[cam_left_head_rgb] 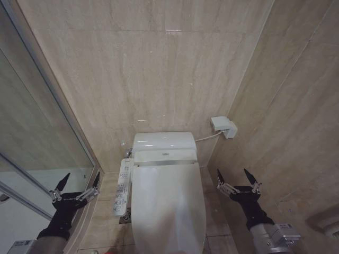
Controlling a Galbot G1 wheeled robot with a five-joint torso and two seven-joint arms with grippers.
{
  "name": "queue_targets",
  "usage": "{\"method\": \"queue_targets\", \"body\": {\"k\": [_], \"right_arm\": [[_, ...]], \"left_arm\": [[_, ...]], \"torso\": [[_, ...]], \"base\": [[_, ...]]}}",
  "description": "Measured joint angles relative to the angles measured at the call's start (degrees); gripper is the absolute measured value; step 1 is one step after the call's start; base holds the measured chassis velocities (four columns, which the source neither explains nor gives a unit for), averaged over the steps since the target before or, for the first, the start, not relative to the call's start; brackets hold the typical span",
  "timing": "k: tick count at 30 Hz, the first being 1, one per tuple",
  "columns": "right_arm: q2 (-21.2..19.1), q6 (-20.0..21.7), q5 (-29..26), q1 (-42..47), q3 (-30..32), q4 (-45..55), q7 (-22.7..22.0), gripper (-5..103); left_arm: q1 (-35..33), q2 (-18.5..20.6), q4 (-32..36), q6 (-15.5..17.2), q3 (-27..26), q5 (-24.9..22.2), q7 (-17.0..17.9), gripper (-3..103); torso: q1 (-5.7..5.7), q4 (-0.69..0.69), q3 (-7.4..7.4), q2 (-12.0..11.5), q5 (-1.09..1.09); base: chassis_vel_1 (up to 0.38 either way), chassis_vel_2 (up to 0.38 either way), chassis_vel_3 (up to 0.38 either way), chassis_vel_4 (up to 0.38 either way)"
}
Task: Open the toilet lid, clean the toilet bowl with a toilet brush, close the toilet lid, and flush.
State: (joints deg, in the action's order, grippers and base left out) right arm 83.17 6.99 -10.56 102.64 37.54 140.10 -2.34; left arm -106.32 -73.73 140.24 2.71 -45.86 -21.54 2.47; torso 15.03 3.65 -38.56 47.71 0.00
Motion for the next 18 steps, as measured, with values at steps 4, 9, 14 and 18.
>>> {"method": "queue_targets", "body": {"k": [4, 9, 14, 18], "right_arm": [[0.0, 0.0, 0.0, 0.0, 0.0, 0.0, 0.0, 100], [0.0, 0.0, 0.0, 0.0, 0.0, 0.0, 0.0, 100], [0.0, 0.0, 0.0, 0.0, 0.0, 0.0, 0.0, 100], [0.0, 0.0, 0.0, 0.0, 0.0, 0.0, 0.0, 100]], "left_arm": [[-0.83, 0.09, 1.15, 1.98, -0.36, -0.01, -0.73, 100], [-2.01, -0.05, 2.96, 5.46, -0.75, 0.27, -0.98, 100], [-3.32, -0.97, 3.26, 6.54, -0.36, 1.24, -1.27, 100], [-3.66, -1.48, 3.26, 2.52, -0.01, 1.63, -2.78, 100]], "torso": [[0.0, 0.0, 0.0, 0.0, 0.0], [0.0, 0.0, 0.0, 0.0, 0.0], [0.0, -0.01, 0.0, 0.0, 0.0], [0.0, 0.0, 0.0, 0.0, 0.0]], "base": [[0.0, 0.0, 0.0, 0.0], [0.0, 0.0, 0.0, 0.0], [0.0, 0.0, 0.0, 0.0], [0.0, 0.0, 0.0, 0.0]]}}
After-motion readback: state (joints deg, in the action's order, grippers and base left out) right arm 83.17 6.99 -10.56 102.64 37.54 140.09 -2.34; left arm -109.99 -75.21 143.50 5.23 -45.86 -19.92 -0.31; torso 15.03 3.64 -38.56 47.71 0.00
